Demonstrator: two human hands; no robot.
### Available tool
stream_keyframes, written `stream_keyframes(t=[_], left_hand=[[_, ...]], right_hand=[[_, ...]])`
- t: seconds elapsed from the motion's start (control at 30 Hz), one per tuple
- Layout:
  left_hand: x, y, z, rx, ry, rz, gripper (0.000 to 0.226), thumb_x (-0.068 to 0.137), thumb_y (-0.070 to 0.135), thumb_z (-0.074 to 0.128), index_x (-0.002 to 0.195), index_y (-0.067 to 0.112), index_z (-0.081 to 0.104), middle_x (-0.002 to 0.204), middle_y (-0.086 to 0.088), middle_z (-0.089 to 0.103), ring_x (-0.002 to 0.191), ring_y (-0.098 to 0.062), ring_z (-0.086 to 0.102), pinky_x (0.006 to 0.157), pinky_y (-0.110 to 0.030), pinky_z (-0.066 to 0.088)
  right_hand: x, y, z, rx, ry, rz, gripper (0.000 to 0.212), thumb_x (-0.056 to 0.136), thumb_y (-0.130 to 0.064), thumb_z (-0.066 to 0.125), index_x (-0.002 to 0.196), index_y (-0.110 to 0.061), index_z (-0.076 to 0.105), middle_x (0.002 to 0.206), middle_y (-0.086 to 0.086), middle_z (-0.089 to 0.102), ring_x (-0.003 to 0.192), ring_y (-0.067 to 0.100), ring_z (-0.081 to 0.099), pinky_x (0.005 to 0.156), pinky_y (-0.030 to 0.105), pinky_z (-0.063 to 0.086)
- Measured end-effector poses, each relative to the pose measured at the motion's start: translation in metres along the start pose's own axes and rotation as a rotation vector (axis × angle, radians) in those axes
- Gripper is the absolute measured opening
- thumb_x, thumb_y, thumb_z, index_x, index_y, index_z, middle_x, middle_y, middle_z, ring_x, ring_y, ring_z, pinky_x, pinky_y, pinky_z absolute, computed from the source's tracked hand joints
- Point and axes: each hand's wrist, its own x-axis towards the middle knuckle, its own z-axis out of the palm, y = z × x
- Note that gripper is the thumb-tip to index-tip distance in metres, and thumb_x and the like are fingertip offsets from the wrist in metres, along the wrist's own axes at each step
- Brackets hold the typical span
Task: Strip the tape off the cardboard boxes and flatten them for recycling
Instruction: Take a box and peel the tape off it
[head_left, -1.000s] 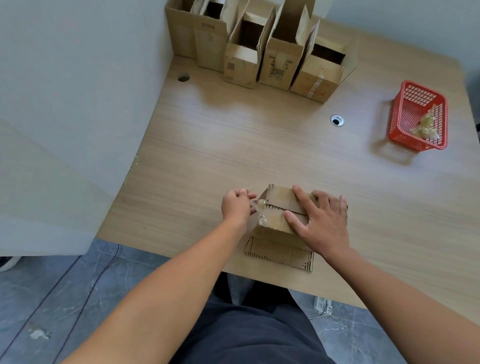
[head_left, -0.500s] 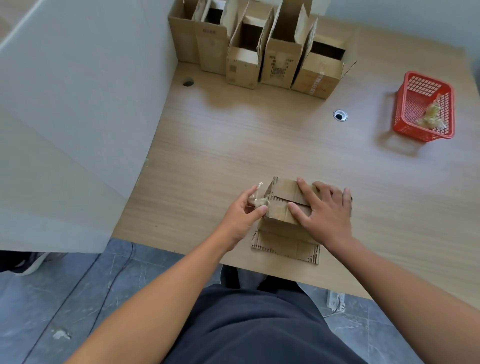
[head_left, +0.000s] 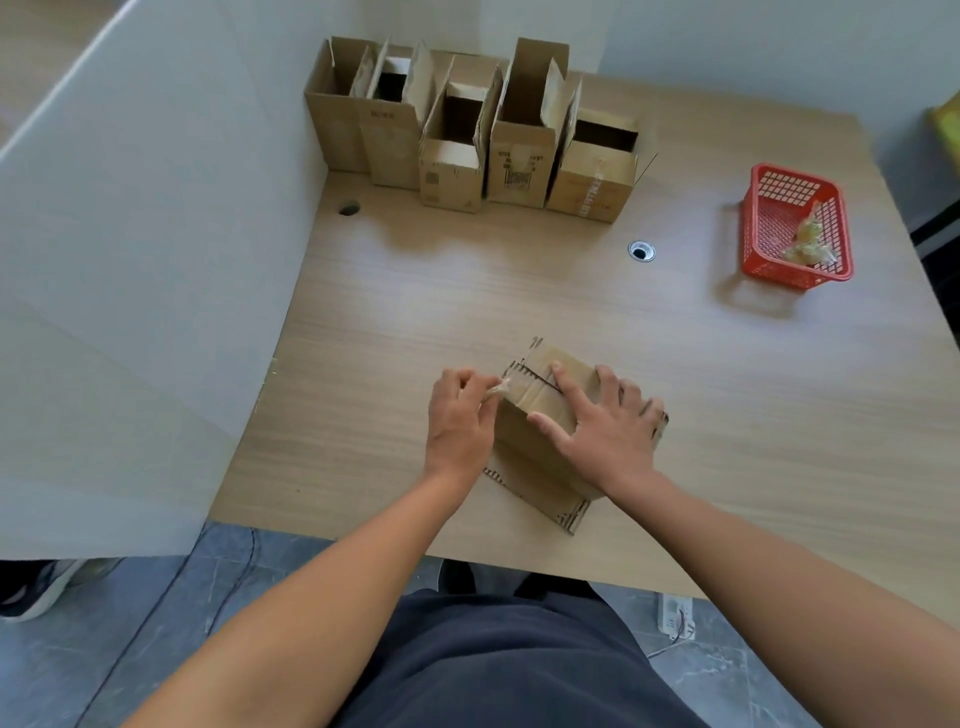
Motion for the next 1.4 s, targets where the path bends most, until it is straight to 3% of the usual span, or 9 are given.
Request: stream_keyframes(t=[0.3, 0.43, 0.6, 0.73, 0.83, 0.97, 1.1, 1.23, 1.4], left_hand=[[-0.009, -0.020, -0.022, 0.001, -0.157, 0.162, 0.053, 0.096, 0.026, 0.068, 0.145, 0.021, 0.050, 0.123, 0.003, 0.067, 0.107, -0.007, 0.059, 0.092, -0.022, 0.047], [-0.025, -0.026, -0.021, -0.088, -0.200, 0.016, 0.034, 0.100, 0.029, 0.063, 0.128, 0.032, 0.044, 0.124, 0.006, 0.068, 0.115, -0.004, 0.063, 0.090, -0.026, 0.050], [-0.014, -0.013, -0.009, -0.232, -0.121, -0.065, 0.020, 0.096, 0.016, 0.068, 0.094, 0.034, 0.059, 0.094, 0.011, 0.062, 0.088, -0.007, 0.061, 0.071, -0.014, 0.045], [-0.002, -0.011, -0.004, -0.361, -0.169, -0.178, 0.039, 0.089, 0.022, 0.077, 0.115, 0.039, 0.054, 0.097, 0.007, 0.057, 0.084, -0.009, 0.059, 0.075, -0.019, 0.051], [0.002, -0.017, -0.004, -0.121, -0.241, -0.008, 0.049, 0.090, 0.021, 0.076, 0.133, 0.040, 0.060, 0.123, 0.006, 0.041, 0.103, -0.015, 0.049, 0.090, -0.025, 0.051], [-0.005, -0.026, -0.007, -0.106, -0.144, 0.227, 0.031, 0.090, 0.008, 0.076, 0.119, 0.018, 0.074, 0.118, 0.001, 0.058, 0.103, -0.013, 0.061, 0.085, -0.031, 0.057], [-0.020, -0.015, 0.005, -0.627, -0.002, -0.300, 0.017, 0.082, 0.009, 0.083, 0.097, 0.017, 0.078, 0.108, 0.001, 0.075, 0.100, -0.013, 0.071, 0.086, -0.027, 0.059], [-0.021, -0.008, 0.011, -1.123, 0.120, -0.863, 0.028, 0.088, 0.017, 0.079, 0.110, 0.009, 0.062, 0.094, -0.008, 0.075, 0.086, -0.019, 0.072, 0.077, -0.028, 0.059], [-0.014, -0.013, 0.001, -0.743, -0.141, -0.597, 0.040, 0.082, 0.039, 0.083, 0.109, 0.033, 0.053, 0.092, -0.005, 0.073, 0.082, -0.017, 0.070, 0.078, -0.029, 0.059]], right_hand=[[0.001, 0.002, 0.005, 0.034, 0.017, 0.006, 0.081, 0.080, -0.097, 0.005, 0.151, -0.061, 0.006, 0.158, 0.002, 0.019, 0.138, 0.036, 0.024, 0.109, 0.067, 0.016], [0.002, 0.003, 0.008, 0.038, 0.004, 0.007, 0.080, 0.078, -0.098, 0.005, 0.150, -0.064, 0.005, 0.160, 0.001, 0.016, 0.139, 0.036, 0.022, 0.111, 0.067, 0.012], [0.003, 0.005, 0.008, 0.039, -0.008, 0.000, 0.079, 0.078, -0.099, 0.004, 0.149, -0.065, 0.001, 0.162, 0.001, 0.015, 0.141, 0.036, 0.020, 0.112, 0.067, 0.012], [0.003, 0.005, 0.003, 0.023, -0.041, -0.009, 0.081, 0.075, -0.099, 0.004, 0.149, -0.066, -0.002, 0.162, 0.000, 0.011, 0.140, 0.035, 0.018, 0.112, 0.065, 0.014], [0.005, 0.012, -0.002, -0.031, -0.116, -0.072, 0.087, 0.070, -0.098, 0.014, 0.146, -0.066, -0.013, 0.163, 0.001, 0.004, 0.139, 0.036, 0.017, 0.109, 0.064, 0.020], [0.008, 0.025, -0.010, -0.107, -0.165, -0.146, 0.093, 0.066, -0.101, 0.018, 0.144, -0.068, -0.021, 0.163, 0.000, 0.002, 0.137, 0.034, 0.021, 0.101, 0.057, 0.029], [0.008, 0.022, -0.010, -0.096, -0.127, -0.128, 0.096, 0.064, -0.100, 0.028, 0.146, -0.069, -0.012, 0.160, 0.000, 0.012, 0.133, 0.034, 0.027, 0.098, 0.055, 0.034], [0.005, 0.025, -0.011, -0.036, -0.078, -0.027, 0.094, 0.066, -0.098, 0.034, 0.150, -0.065, 0.005, 0.157, 0.001, 0.022, 0.132, 0.034, 0.033, 0.098, 0.053, 0.036], [-0.001, 0.044, -0.020, 0.000, -0.011, 0.015, 0.094, 0.064, -0.098, 0.034, 0.150, -0.062, 0.023, 0.158, 0.000, 0.028, 0.132, 0.031, 0.037, 0.098, 0.050, 0.035]])
